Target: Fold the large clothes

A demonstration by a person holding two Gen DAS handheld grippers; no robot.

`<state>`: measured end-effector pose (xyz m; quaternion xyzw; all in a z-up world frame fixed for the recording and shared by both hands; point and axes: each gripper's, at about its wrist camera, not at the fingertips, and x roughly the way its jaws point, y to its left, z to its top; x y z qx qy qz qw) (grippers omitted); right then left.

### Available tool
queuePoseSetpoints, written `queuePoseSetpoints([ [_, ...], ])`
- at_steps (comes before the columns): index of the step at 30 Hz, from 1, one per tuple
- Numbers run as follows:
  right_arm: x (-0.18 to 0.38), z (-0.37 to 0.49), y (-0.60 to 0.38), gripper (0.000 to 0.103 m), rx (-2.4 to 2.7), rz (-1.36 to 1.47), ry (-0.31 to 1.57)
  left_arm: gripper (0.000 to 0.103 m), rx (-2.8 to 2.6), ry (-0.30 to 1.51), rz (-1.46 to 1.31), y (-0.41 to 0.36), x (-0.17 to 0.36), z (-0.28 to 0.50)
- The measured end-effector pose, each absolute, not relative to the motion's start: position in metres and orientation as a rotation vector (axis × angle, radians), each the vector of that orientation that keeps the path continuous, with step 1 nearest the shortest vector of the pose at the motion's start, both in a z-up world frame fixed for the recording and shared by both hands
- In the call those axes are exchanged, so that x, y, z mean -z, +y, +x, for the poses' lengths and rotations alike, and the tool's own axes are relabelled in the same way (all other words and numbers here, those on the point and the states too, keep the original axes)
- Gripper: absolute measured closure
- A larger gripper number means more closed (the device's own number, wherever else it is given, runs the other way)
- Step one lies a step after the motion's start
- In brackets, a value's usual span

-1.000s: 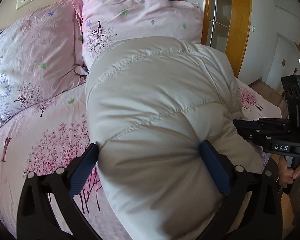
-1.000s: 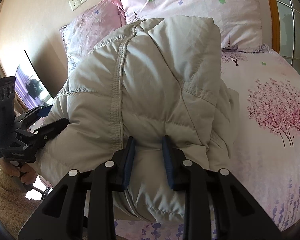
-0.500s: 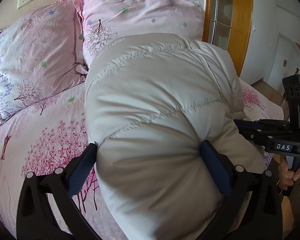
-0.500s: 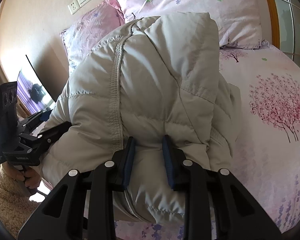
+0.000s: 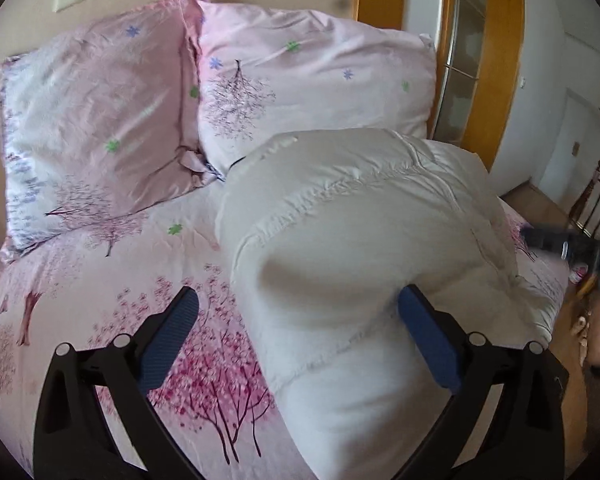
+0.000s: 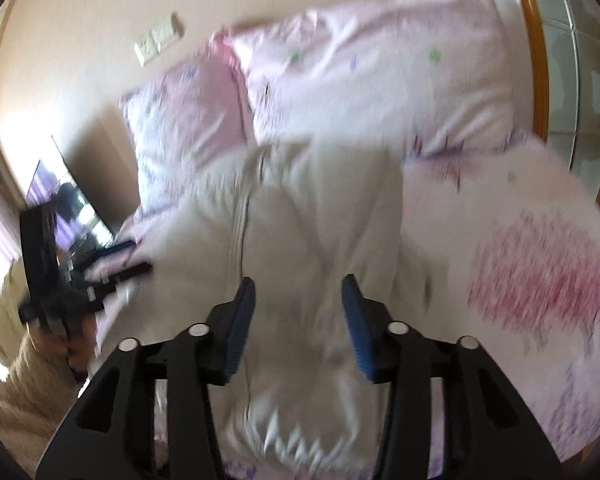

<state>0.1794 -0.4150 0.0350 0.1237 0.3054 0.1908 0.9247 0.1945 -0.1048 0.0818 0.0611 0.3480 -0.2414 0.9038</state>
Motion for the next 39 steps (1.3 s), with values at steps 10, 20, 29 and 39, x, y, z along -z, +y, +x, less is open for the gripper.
queuePoseSetpoints([
  [10, -0.023, 0.268, -0.388, 0.057, -0.304, 0.077, 0.844, 0.002, 0.513, 0.757, 0.273, -0.131, -0.073, 0.204],
  [20, 0.03, 0.286, -0.419, 0.056, -0.34, 0.231, 1.016, 0.004, 0.525, 0.671, 0.17, -0.114, -0.097, 0.206],
  [29, 0.014, 0.274, -0.431, 0.037, -0.386, 0.313, 0.973, 0.004, 0.536, 0.863, -0.127, -0.051, -0.073, 0.257],
  [39, 0.018, 0.238, -0.486, 0.001, -0.373, 0.57, 0.993, 0.003, 0.692, 0.951, -0.258, -0.05, -0.055, 0.26],
])
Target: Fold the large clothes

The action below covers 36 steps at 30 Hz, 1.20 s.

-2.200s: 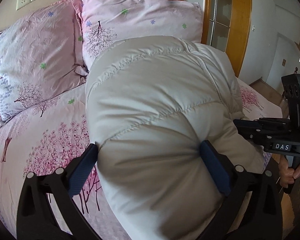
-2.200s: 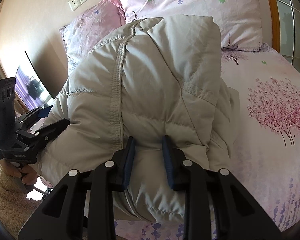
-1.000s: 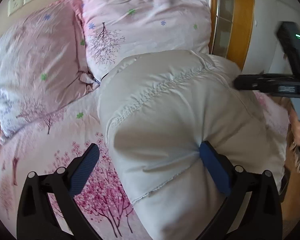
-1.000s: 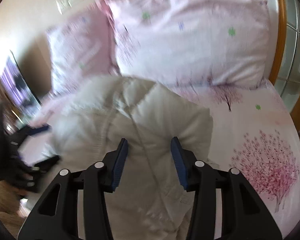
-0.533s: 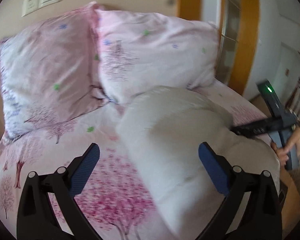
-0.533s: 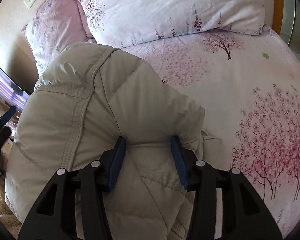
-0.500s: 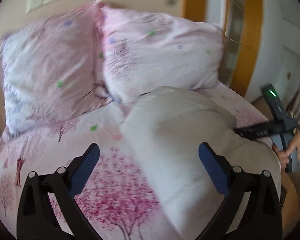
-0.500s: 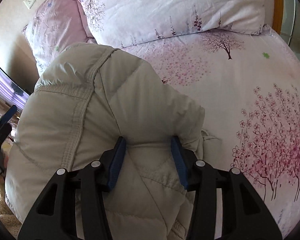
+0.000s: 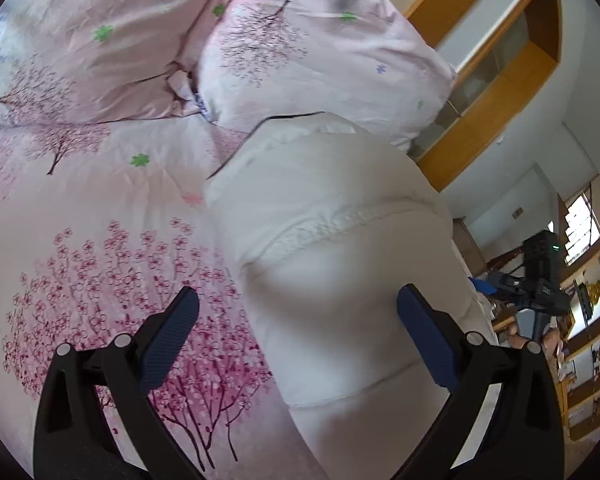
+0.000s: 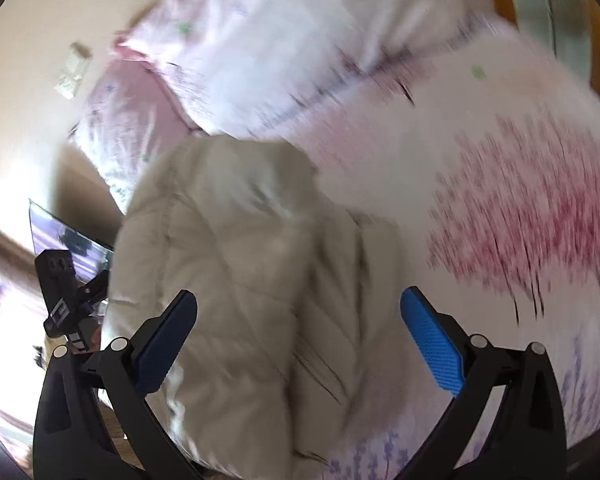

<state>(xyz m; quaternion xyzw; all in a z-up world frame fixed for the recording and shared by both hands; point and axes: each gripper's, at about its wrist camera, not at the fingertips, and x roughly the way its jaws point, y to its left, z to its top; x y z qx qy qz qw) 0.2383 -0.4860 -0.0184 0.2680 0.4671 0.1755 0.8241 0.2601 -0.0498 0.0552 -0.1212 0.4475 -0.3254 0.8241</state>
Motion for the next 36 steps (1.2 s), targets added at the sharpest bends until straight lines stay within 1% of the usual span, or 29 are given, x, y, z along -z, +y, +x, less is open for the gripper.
queuePoseSetpoints([
  [1, 0.027, 0.239, -0.489, 0.001, -0.368, 0.59, 1.027, 0.002, 0.705, 0.951, -0.248, -0.053, -0.056, 0.259],
  [7, 0.068, 0.245, -0.494, 0.001, -0.525, 0.812, 1.122, 0.002, 0.778, 0.988, -0.213, -0.068, -0.056, 0.255],
  [15, 0.095, 0.26, -0.486, 0.001, -0.663, 0.945, 1.184, 0.002, 0.851, 1.084, -0.295, -0.072, -0.036, 0.265],
  [21, 0.095, 0.273, -0.469, 0.001, -0.728, 0.921, 1.213, 0.002, 0.891, 1.128, -0.357, -0.071, -0.025, 0.275],
  [36, 0.09, 0.284, -0.453, 0.001, -0.748, 0.866, 1.253, 0.002, 0.952, 1.12, -0.502, -0.055, -0.001, 0.276],
])
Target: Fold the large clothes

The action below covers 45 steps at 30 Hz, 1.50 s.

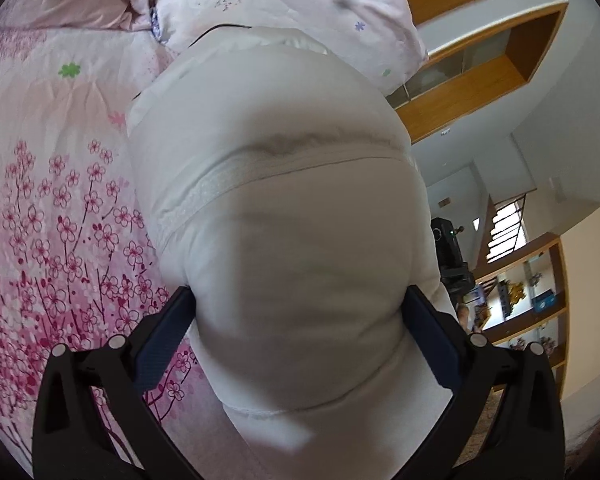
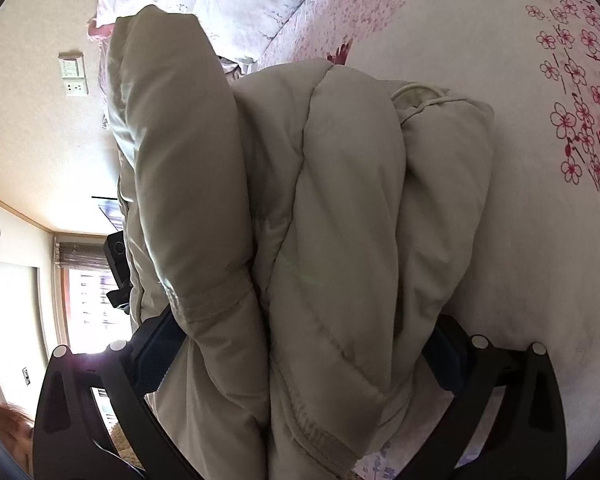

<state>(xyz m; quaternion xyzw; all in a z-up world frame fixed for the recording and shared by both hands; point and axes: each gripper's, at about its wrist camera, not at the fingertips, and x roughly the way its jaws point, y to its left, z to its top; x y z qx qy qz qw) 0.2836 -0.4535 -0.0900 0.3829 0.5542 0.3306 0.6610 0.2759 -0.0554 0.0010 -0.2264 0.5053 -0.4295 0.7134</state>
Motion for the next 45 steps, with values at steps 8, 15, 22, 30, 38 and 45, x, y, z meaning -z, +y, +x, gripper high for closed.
queuePoseSetpoints([
  [8, 0.09, 0.283, -0.439, 0.034, -0.861, 0.848, 1.136, 0.011, 0.985, 1.061, -0.586, -0.045, 0.006, 0.269],
  [15, 0.076, 0.28, -0.434, 0.047, -0.928, 0.859, 0.984, 0.033, 1.011, 0.959, -0.56, -0.031, -0.016, 0.263],
  [22, 0.041, 0.322, -0.394, 0.05, -0.918, 0.769, 1.011, 0.035, 0.94, 0.881, -0.589, 0.002, -0.029, 0.283],
  [30, 0.005, 0.396, -0.32, 0.052, -0.953, 0.691, 0.997, 0.035, 0.799, 0.792, -0.586, 0.063, -0.045, 0.326],
  [38, 0.036, 0.437, -0.276, 0.045, -0.883, 0.766, 1.104, 0.03, 0.688, 0.855, -0.584, 0.104, -0.013, 0.362],
  [45, 0.058, 0.427, -0.281, 0.034, -0.809, 0.819, 1.11, 0.009, 0.622, 0.826, -0.458, 0.098, -0.008, 0.358],
])
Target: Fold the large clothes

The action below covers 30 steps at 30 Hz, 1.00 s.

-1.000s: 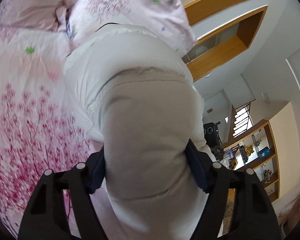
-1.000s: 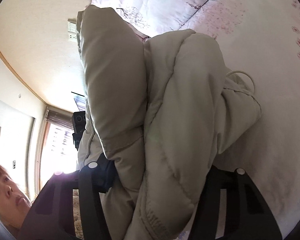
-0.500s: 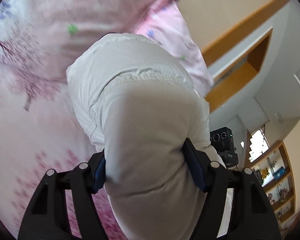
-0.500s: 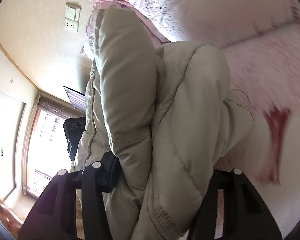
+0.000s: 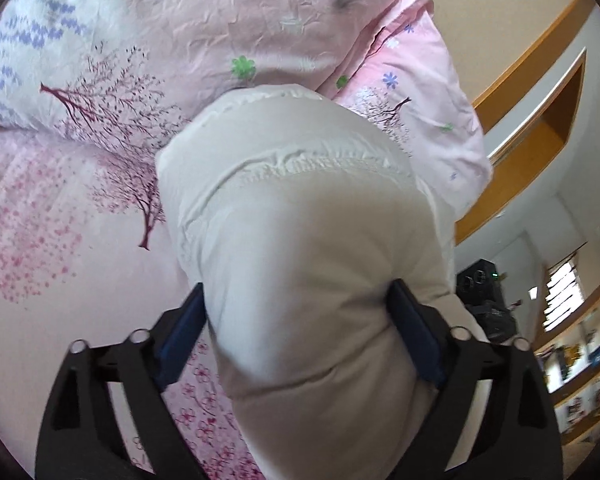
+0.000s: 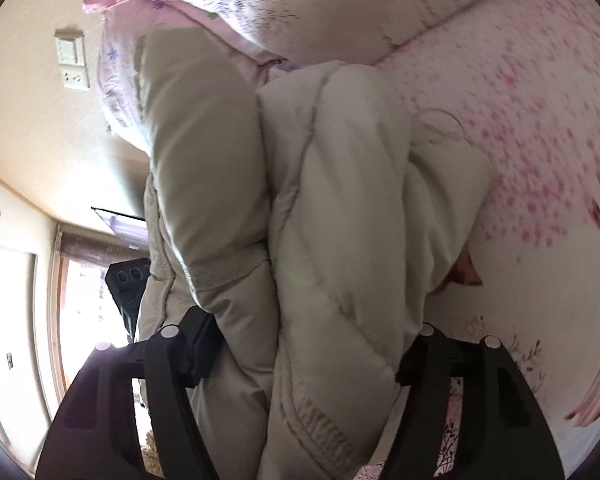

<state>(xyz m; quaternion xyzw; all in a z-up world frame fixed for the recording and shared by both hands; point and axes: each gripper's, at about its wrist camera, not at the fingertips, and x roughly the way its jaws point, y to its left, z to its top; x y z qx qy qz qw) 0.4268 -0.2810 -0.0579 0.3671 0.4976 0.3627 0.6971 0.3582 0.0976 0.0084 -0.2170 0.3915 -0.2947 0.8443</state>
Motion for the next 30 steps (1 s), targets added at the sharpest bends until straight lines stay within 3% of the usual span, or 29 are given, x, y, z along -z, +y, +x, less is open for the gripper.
queuePoseSetpoints([
  [4, 0.051, 0.408, -0.286, 0.022, -0.735, 0.735, 1.064, 0.009, 0.518, 0.758, -0.313, 0.086, -0.035, 0.34],
  [8, 0.008, 0.378, -0.293, 0.022, -0.598, 0.518, 0.93, 0.002, 0.431, 0.648, -0.143, 0.084, -0.065, 0.306],
  [15, -0.059, 0.303, -0.293, 0.023, -0.432, 0.276, 0.563, 0.002, 0.428, 0.611, -0.069, 0.056, -0.09, 0.283],
  [18, -0.064, 0.28, -0.262, 0.045, -0.446, 0.173, 0.514, 0.002, 0.441, 0.622, -0.047, 0.047, -0.089, 0.275],
  [20, -0.062, 0.277, -0.253, 0.068, -0.48, 0.143, 0.52, 0.002, 0.449, 0.622, -0.02, 0.038, -0.087, 0.269],
  [23, -0.056, 0.284, -0.242, 0.077, -0.508, 0.107, 0.548, 0.002, 0.455, 0.626, 0.015, 0.028, -0.083, 0.26],
  [30, -0.012, 0.289, -0.222, 0.077, -0.48, 0.065, 0.678, 0.002, 0.452, 0.633, 0.103, 0.004, -0.071, 0.25],
])
